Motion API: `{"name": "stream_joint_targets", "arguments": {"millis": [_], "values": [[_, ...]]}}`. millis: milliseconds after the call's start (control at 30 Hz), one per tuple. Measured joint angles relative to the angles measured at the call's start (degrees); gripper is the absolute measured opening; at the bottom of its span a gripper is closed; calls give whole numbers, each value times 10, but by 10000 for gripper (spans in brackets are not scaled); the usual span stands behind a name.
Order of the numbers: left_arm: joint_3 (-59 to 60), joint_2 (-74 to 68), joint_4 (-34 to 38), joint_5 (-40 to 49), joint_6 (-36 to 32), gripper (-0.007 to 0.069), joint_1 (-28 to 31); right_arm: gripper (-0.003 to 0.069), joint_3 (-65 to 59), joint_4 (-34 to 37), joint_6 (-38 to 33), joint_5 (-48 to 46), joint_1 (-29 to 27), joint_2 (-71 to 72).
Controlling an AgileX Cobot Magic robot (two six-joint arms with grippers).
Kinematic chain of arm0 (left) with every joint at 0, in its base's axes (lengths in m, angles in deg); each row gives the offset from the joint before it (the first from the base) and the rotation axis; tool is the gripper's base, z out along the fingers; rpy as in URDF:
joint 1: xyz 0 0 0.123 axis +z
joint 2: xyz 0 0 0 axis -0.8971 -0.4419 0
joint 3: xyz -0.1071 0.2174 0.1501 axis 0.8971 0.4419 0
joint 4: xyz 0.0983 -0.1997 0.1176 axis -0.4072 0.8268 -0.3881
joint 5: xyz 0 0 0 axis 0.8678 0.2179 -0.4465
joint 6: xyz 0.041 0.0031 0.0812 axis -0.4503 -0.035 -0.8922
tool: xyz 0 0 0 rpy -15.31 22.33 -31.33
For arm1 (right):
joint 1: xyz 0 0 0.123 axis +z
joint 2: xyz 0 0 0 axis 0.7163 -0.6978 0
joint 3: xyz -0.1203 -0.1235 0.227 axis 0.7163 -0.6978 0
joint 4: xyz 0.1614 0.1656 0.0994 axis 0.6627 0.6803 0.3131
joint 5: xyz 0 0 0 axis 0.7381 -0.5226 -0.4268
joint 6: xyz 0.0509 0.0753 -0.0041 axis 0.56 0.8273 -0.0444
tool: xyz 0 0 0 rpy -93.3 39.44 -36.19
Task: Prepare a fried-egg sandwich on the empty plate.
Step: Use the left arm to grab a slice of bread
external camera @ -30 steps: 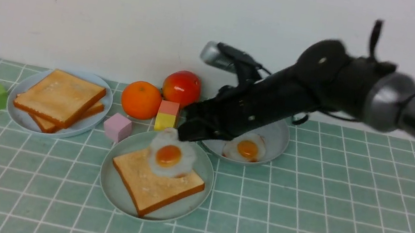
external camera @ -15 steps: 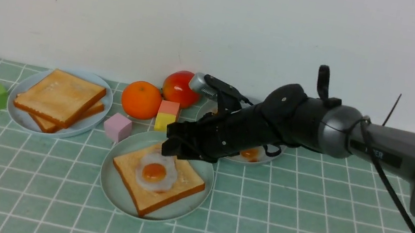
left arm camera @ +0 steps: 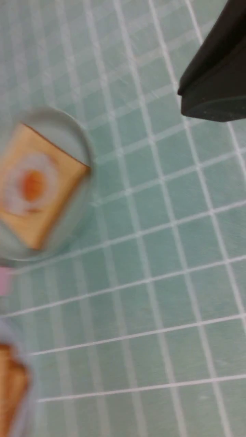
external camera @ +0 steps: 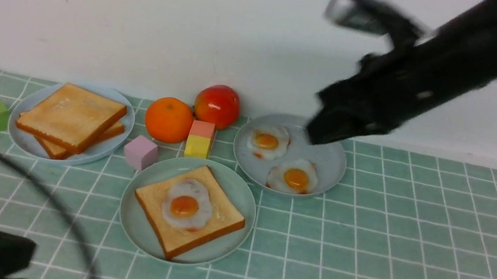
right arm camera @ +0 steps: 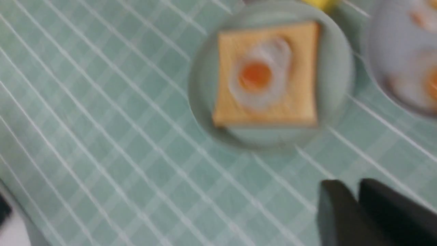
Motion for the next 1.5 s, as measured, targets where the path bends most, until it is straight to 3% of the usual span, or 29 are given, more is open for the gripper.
{"name": "stream_joint_targets", "arguments": {"millis": [67,200,300,400,600,800,967,1100,1333,1500], "values": [[-28,-89,-4,-5,-1,-13,0,-7,-23,-41,27,-33,0,64],[-91,-184,-24,-16,-3,-13,10,-8,-73,-74,57,-33,0,148],[-161,-261,-32,-27,-25,-13,60,1,-136,-81,75,-13,0,225],[-248,-358,-23,-34,-90,-13,144,4,-194,-81,79,4,0,302],[-360,-498,-12,-40,-166,-11,212,8,-248,-86,78,7,0,376],[-464,-626,-43,-45,-229,143,235,15,-260,-91,75,-2,0,406],[-480,-677,-93,-83,-238,343,235,16,-260,-88,75,-16,0,406],[-480,-704,-119,-108,-238,421,235,20,-260,-75,74,-22,0,406],[-484,-723,-127,-113,-238,391,235,22,-260,-60,74,-23,0,406],[-486,-719,-116,-101,-240,234,235,23,-260,-59,74,-24,0,406]]}}
